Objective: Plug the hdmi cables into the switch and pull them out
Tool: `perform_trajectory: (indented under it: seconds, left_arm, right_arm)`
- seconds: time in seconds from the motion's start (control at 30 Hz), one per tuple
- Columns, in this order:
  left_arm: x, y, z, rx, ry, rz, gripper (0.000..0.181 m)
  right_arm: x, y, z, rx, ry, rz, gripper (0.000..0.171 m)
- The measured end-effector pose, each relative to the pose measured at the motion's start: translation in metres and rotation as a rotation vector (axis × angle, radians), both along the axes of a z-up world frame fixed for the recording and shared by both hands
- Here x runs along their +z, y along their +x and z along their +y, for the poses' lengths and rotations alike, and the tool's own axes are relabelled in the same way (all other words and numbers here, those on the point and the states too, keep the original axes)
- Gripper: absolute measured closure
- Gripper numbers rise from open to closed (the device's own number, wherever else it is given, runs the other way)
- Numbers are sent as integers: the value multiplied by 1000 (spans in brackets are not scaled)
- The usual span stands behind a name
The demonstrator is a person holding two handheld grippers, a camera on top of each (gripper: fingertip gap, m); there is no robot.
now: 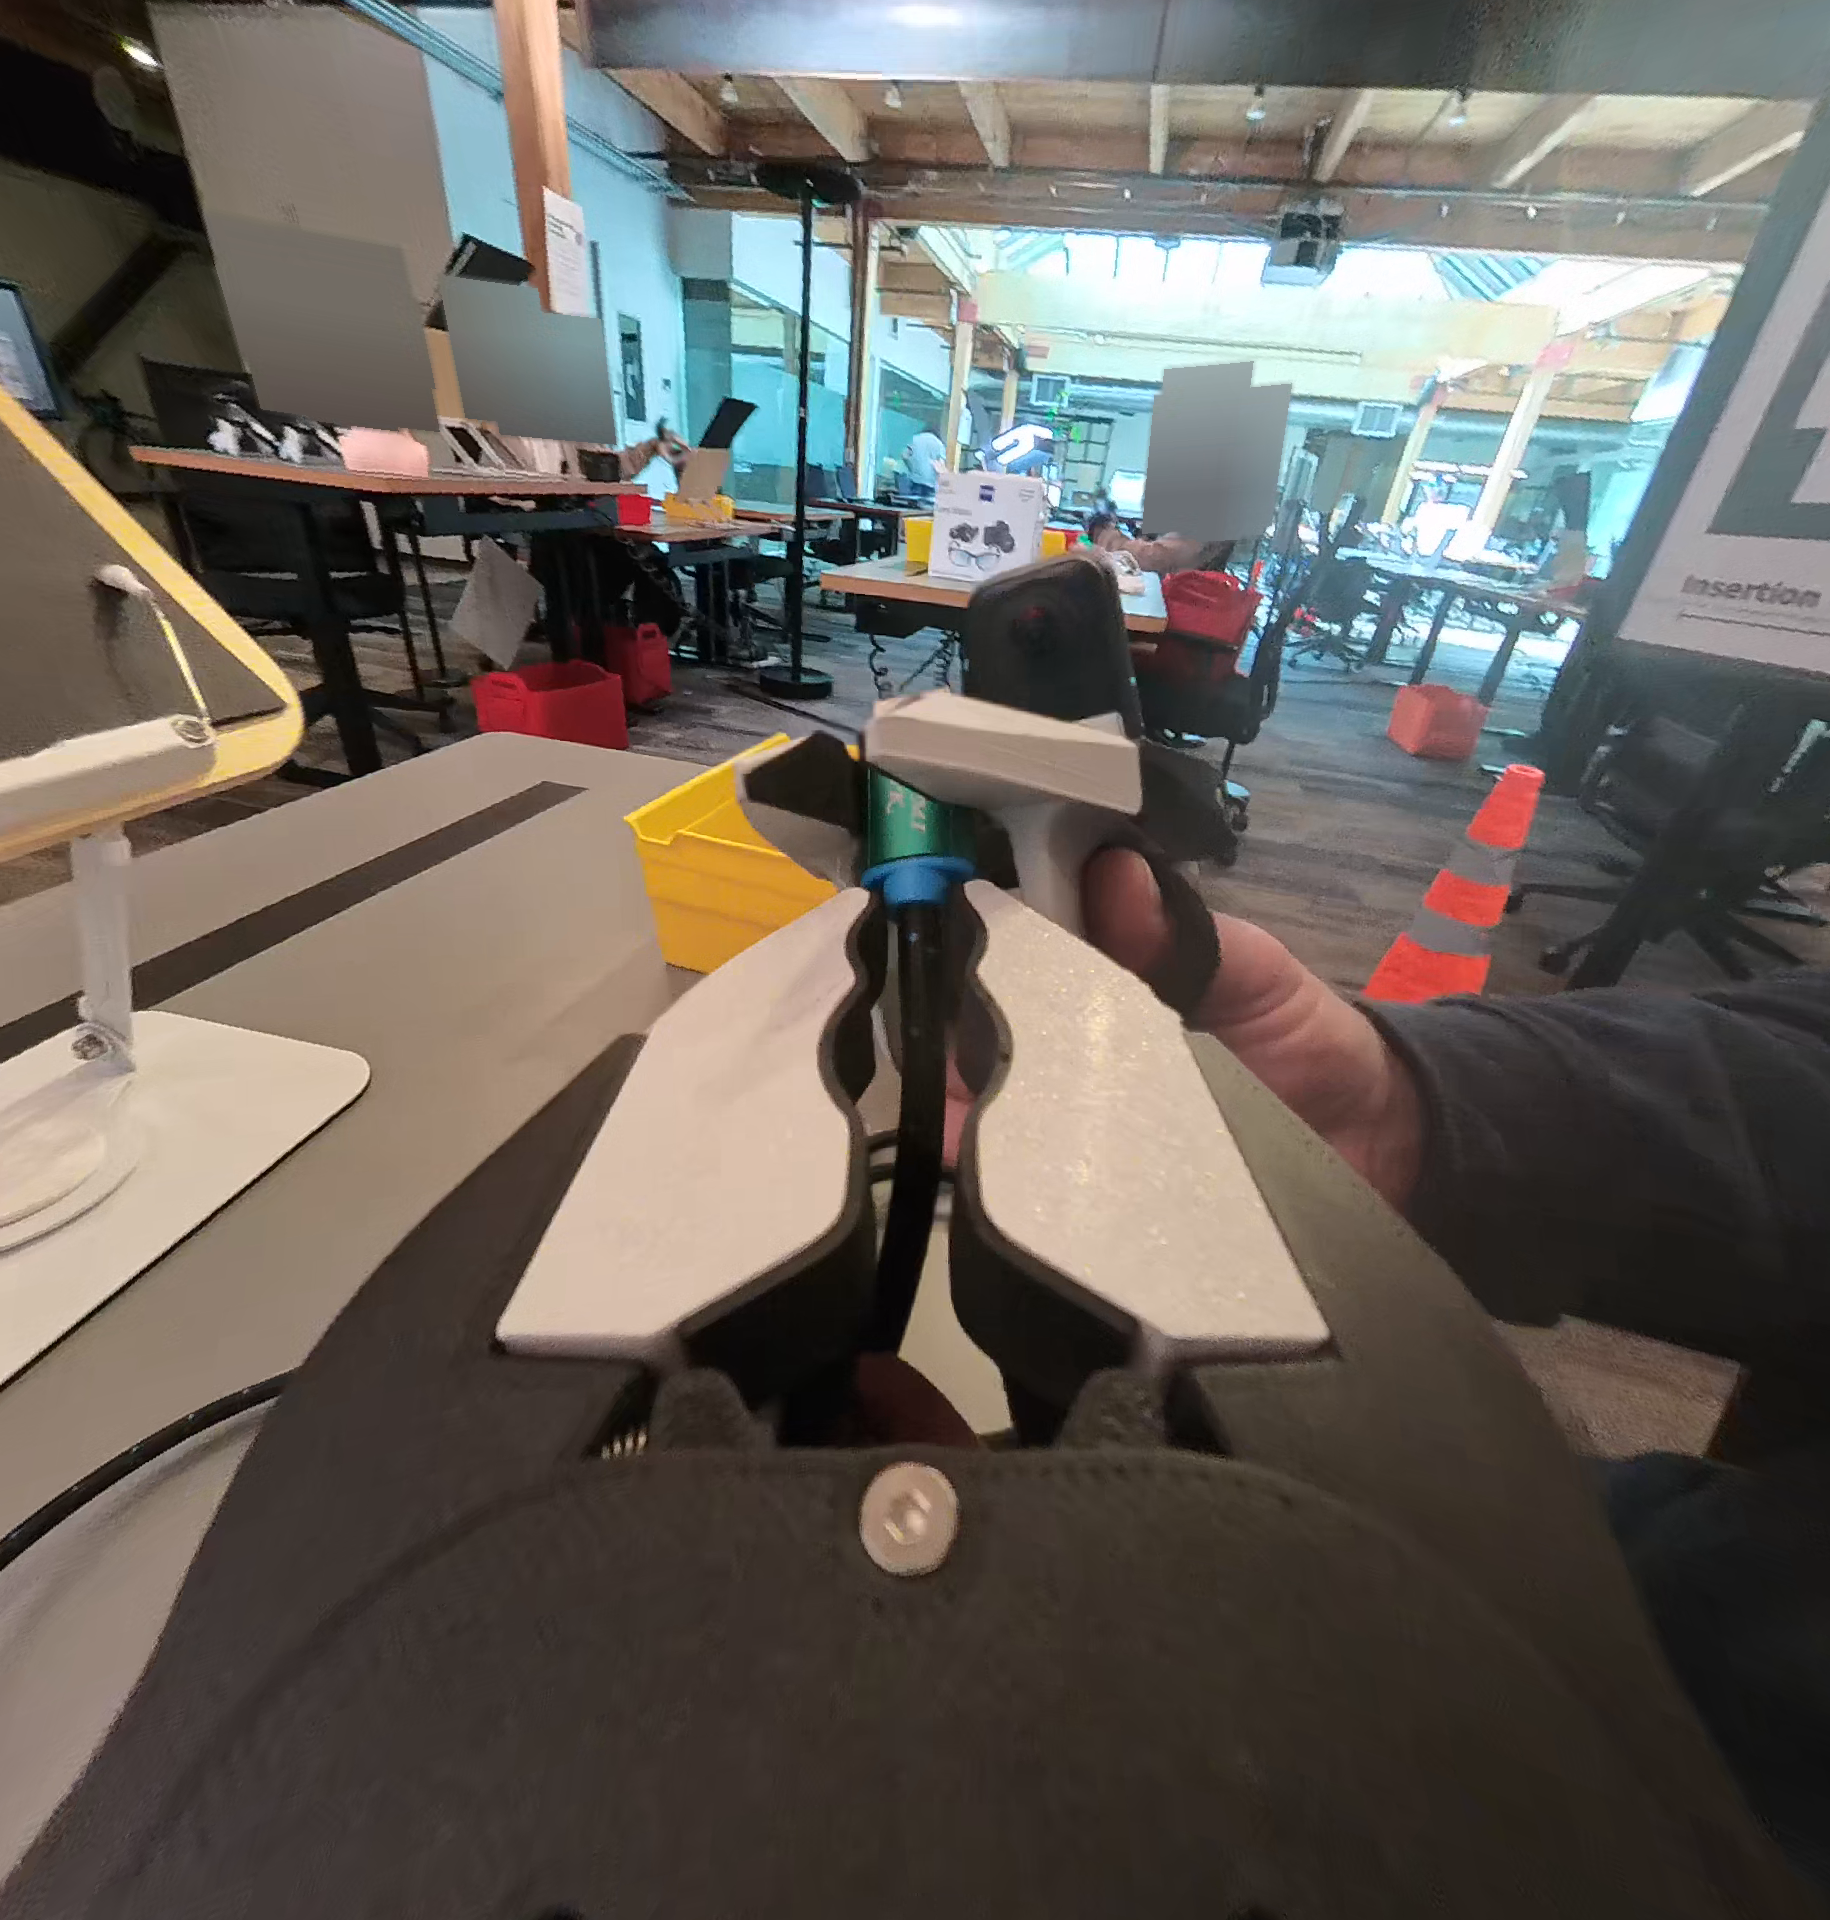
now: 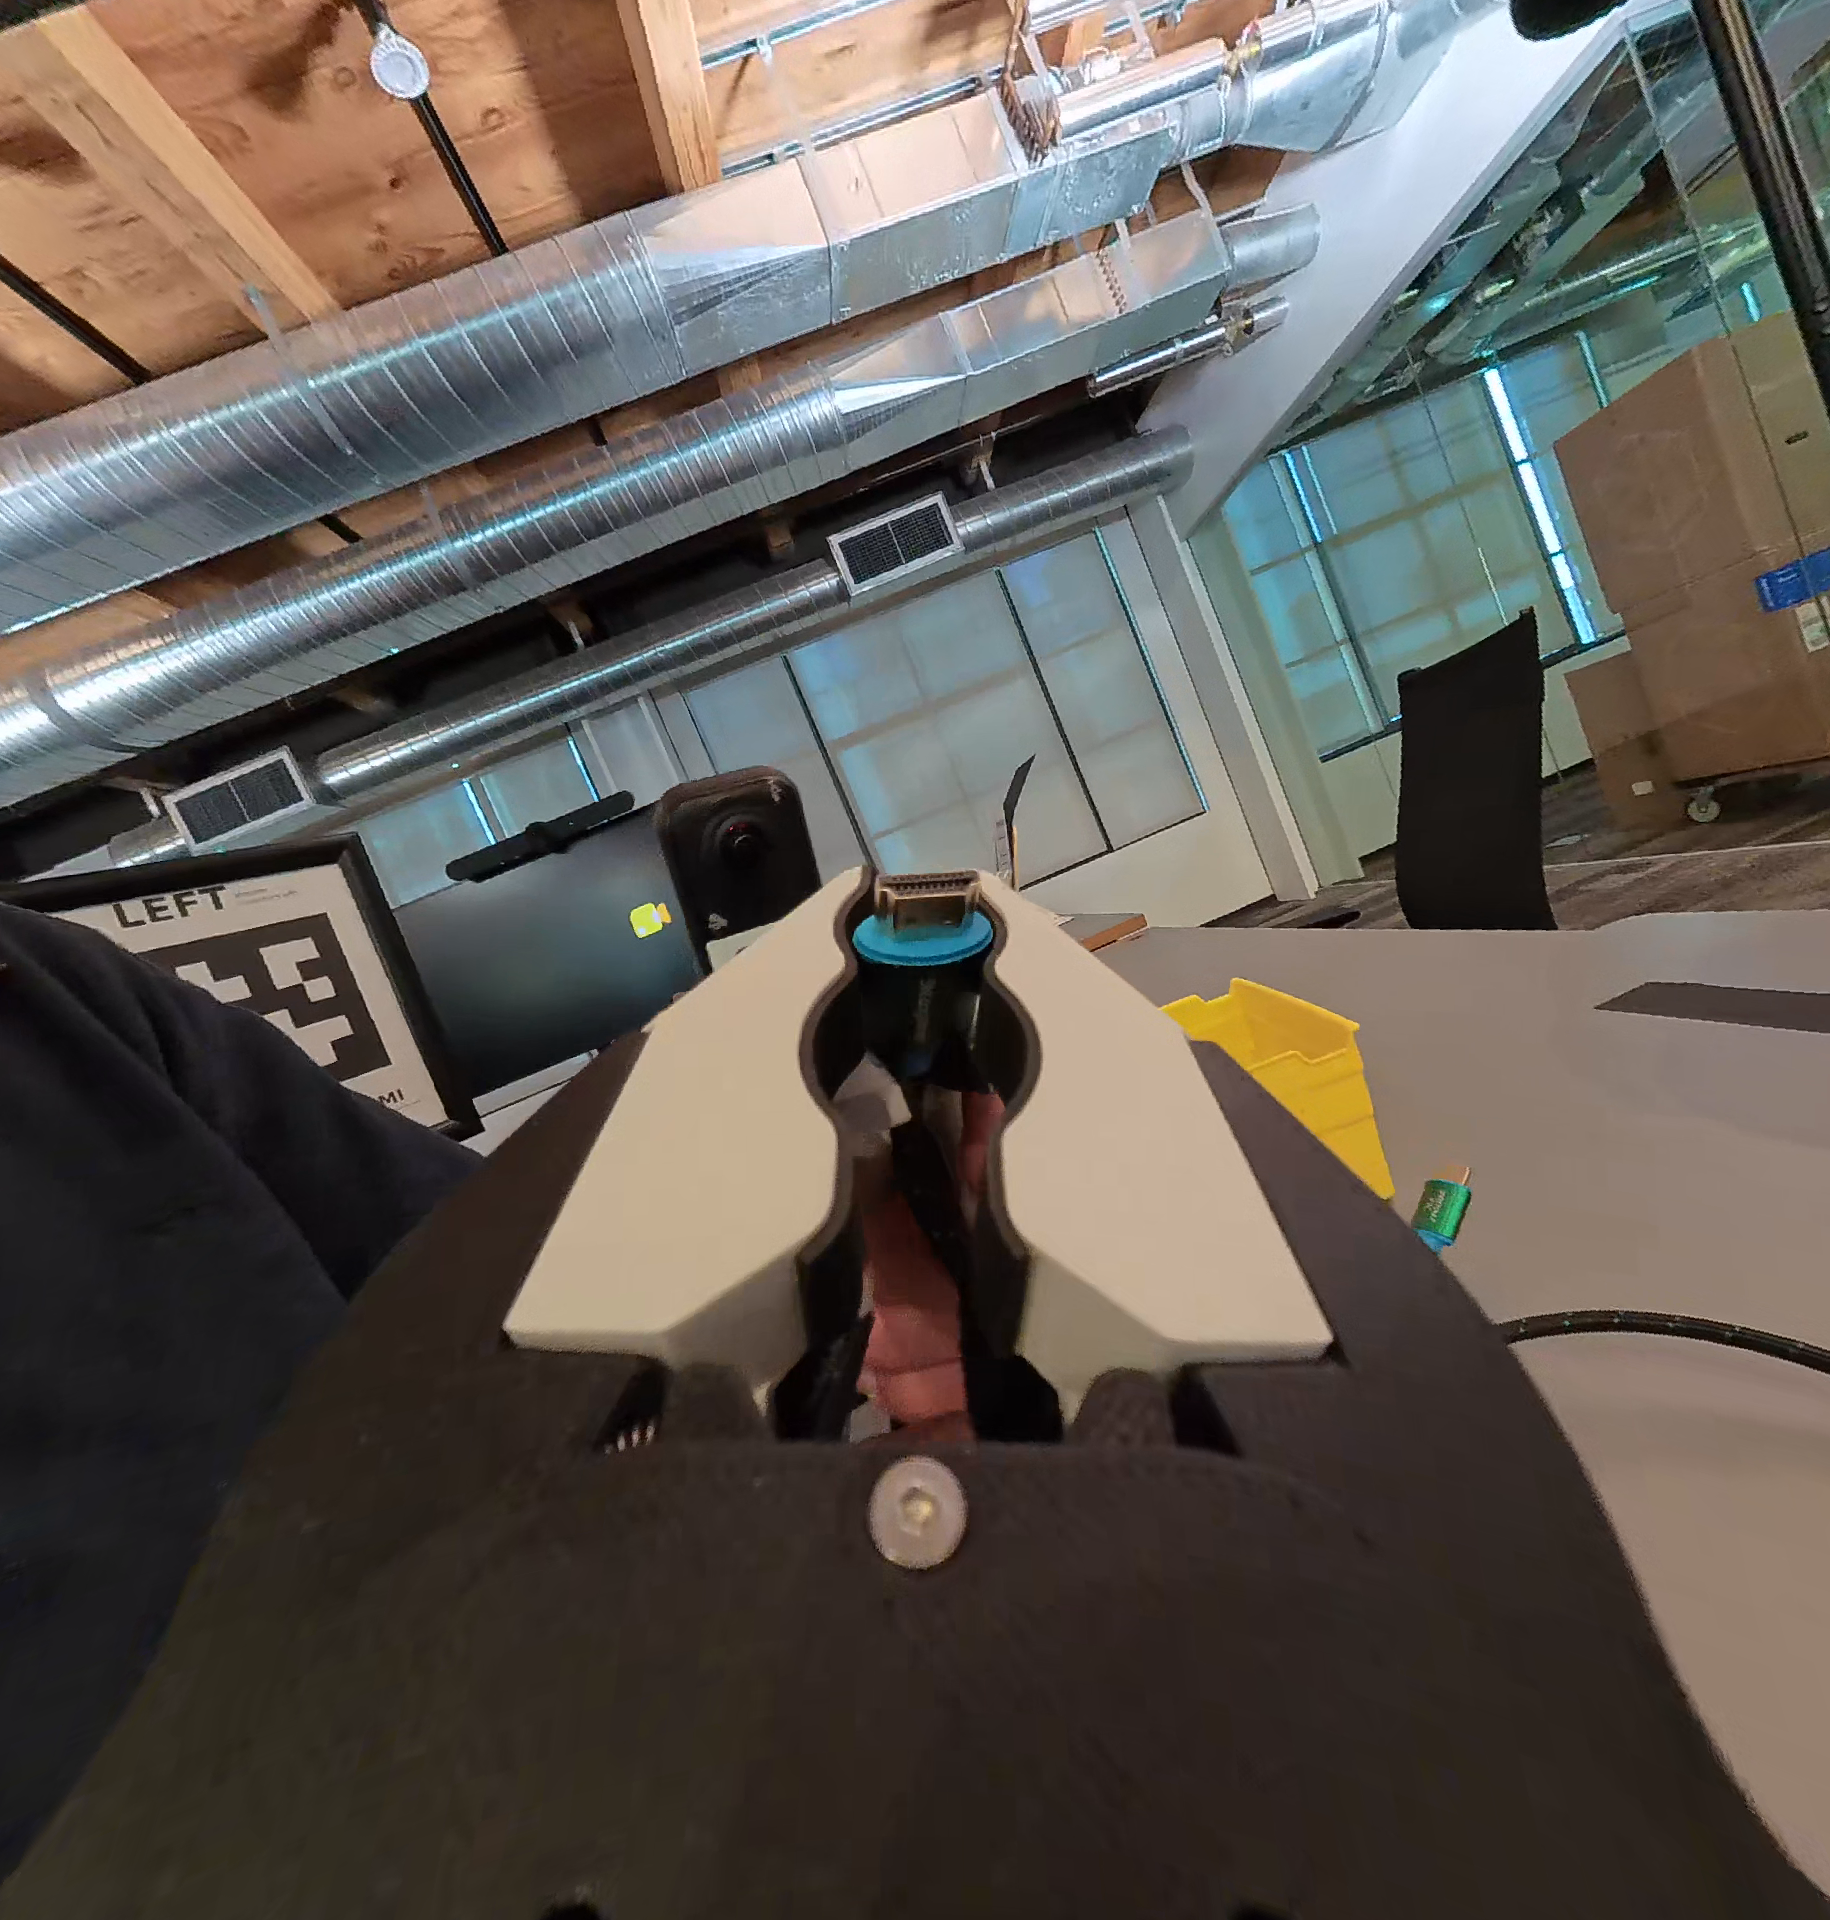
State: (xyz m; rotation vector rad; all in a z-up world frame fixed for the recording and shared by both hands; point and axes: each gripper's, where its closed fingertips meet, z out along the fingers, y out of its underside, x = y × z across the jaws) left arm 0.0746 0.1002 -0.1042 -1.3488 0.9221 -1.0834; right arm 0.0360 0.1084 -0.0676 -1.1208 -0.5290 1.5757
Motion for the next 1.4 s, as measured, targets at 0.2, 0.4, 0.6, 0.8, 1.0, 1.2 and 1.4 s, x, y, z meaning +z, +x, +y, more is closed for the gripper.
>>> perform_trajectory:
  seconds: [0.2,0.4,0.6,0.8,1.0,1.2,1.4]
  left_arm:
    - [-7,-3,-12,-150,24,182,172]
    - [-17,-14,-21,-238,60,359,172]
    - [-24,-18,-24,-246,112,466,172]
    - [-28,-23,-26,-243,166,550,172]
    - [-17,-21,-22,-258,64,409,160]
    - [-2,-16,-20,-338,-168,147,147]
    - [12,-12,-30,-432,-256,-49,153]
  right_arm:
    - [-6,-3,-13,105,79,-111,154]
    - [-19,-2,-29,187,181,-329,155]
    - [-35,3,-34,219,217,-488,146]
    - [-40,5,-36,207,250,-549,152]
    - [-34,8,-34,182,263,-503,153]
    - [-21,9,-33,120,325,-426,153]
    - [-9,9,-35,89,350,-346,155]
